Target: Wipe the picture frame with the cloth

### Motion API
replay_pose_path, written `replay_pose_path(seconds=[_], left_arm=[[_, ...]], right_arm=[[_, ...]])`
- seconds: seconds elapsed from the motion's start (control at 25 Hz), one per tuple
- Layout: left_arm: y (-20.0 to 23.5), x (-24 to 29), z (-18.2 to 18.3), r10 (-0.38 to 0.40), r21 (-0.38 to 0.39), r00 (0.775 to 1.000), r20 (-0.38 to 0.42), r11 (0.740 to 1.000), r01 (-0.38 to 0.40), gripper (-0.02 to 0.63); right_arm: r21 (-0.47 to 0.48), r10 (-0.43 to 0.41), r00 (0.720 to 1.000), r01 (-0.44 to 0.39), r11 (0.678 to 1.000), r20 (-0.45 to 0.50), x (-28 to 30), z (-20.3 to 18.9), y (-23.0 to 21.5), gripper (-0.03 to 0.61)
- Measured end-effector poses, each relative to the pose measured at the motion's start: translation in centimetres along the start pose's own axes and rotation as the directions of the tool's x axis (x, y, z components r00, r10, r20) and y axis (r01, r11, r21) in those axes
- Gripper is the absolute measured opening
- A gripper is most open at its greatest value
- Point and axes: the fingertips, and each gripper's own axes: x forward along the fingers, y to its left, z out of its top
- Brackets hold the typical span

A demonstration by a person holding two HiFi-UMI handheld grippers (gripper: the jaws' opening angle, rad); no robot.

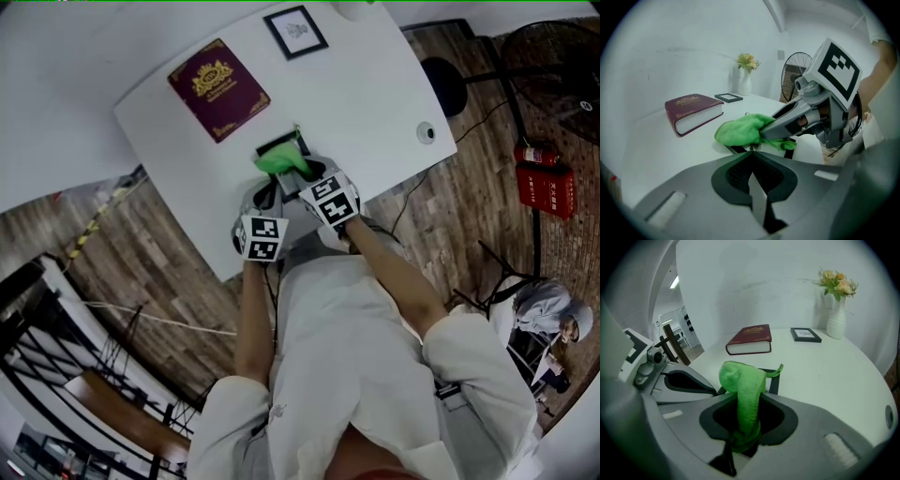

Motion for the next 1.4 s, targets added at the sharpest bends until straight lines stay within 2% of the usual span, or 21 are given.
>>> replay_pose_path(seconds=[0.24,0.52,0.64,0.84,1.04,1.24,1.4], left_arm=[[0.1,0.0,0.0,0.002,-0.004,1.000,0.002,1.000,-0.002,0.021],[0.2,0.0,-0.4,0.008,-0.004,1.000,-0.010,1.000,-0.008,0.021],[0.2,0.0,-0.3,0.001,-0.005,1.000,-0.004,1.000,-0.001,0.021],[0.2,0.1,-0.1,0.000,-0.003,1.000,0.003,1.000,0.000,0.021],[0.2,-0.1,0.2,0.001,0.000,1.000,0.007,1.000,-0.001,0.021],[0.3,0.1,0.4,0.011,0.008,1.000,0.024,1.000,-0.011,0.021],[0.2,0.0,0.0,0.009,-0.010,1.000,0.005,1.000,-0.009,0.021]], right_arm=[[0.005,-0.036,0.999,0.035,0.999,0.014,-1.1,-0.2,-2.0,0.091],[0.047,-0.134,0.991,0.133,0.990,0.005,-2.8,-0.7,-6.3,0.091],[0.042,-0.148,0.989,0.147,0.988,0.026,-4.1,0.0,-6.7,0.091],[0.055,-0.128,0.990,0.124,0.991,0.060,-5.6,1.3,-4.8,0.091],[0.087,-0.066,0.995,0.060,0.994,0.070,-6.1,1.4,-1.6,0.091],[0.082,-0.003,0.999,0.000,0.997,0.038,-4.5,0.0,1.6,0.091],[0.096,0.032,0.999,-0.032,0.995,0.007,-3.1,-1.2,3.6,0.091]])
